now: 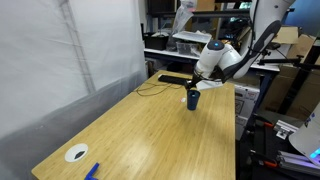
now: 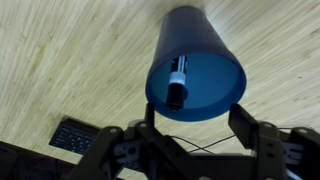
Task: Put the black marker inside the dark blue cup
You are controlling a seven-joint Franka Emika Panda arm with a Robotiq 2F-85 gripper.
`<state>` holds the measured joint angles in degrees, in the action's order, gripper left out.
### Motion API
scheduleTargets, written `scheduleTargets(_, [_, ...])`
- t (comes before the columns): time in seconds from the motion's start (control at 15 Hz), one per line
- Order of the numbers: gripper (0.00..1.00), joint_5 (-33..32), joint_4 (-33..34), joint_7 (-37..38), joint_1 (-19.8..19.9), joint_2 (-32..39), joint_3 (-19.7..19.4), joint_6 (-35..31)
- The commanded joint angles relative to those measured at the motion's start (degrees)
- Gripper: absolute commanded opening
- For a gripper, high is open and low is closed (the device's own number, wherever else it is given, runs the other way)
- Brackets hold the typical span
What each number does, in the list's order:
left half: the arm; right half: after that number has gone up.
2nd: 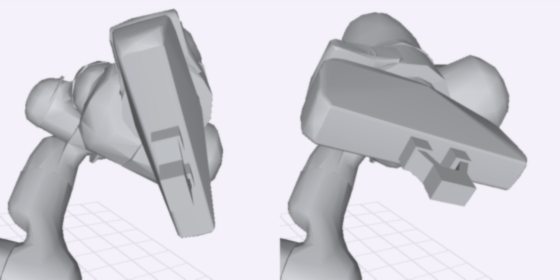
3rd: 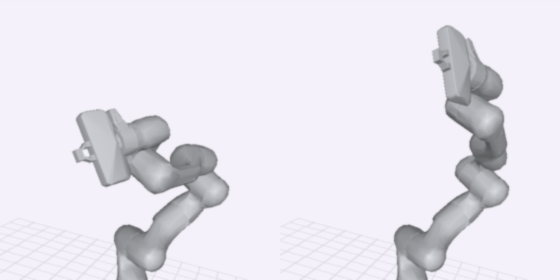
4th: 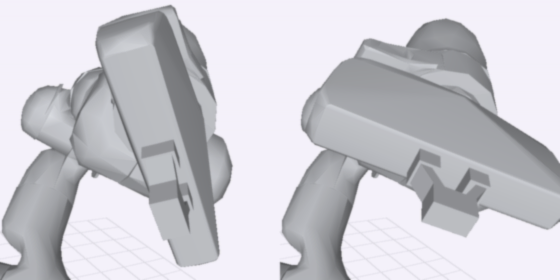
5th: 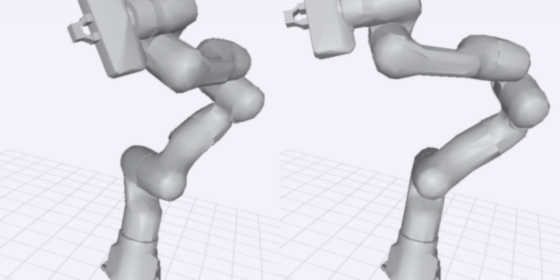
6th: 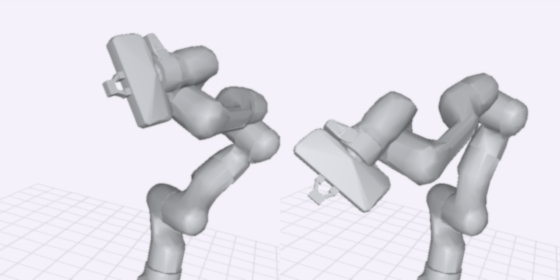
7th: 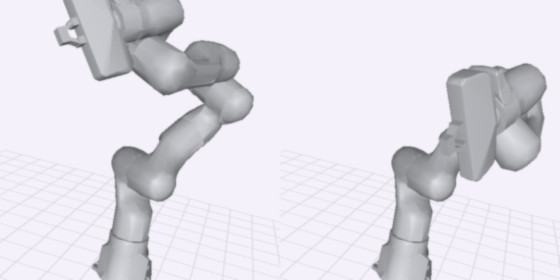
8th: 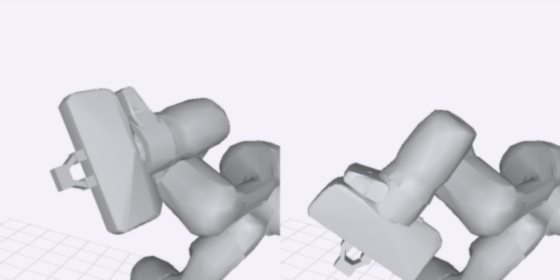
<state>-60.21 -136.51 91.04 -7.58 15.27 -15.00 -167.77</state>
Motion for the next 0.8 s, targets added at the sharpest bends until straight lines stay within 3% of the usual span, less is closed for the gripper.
scheduleTargets(0.0, [1.0,10.84,-2.82,-9.48,3.16,-2.6,3.86,0.72])
scheduleTargets(0.27, [1.0,33.2,-5.83,-28.83,14.39,-7.0,17.29,6.74])
scheduleTargets(0.4, [1.0,43.55,-4.22,-37.63,17.67,-10.21,21.32,13.12])
scheduleTargets(0.47, [1.0,48.75,-2.3,-41.94,16.71,-12.39,20.42,17.83])
scheduleTargets(0.53, [1.0,52.04,-0.29,-44.97,13.3,-14.1,16.67,21.93])
scheduleTargets(0.73, [1.0,53.27,6.6,-48.15,13.18,-17.53,15.03,33.73])
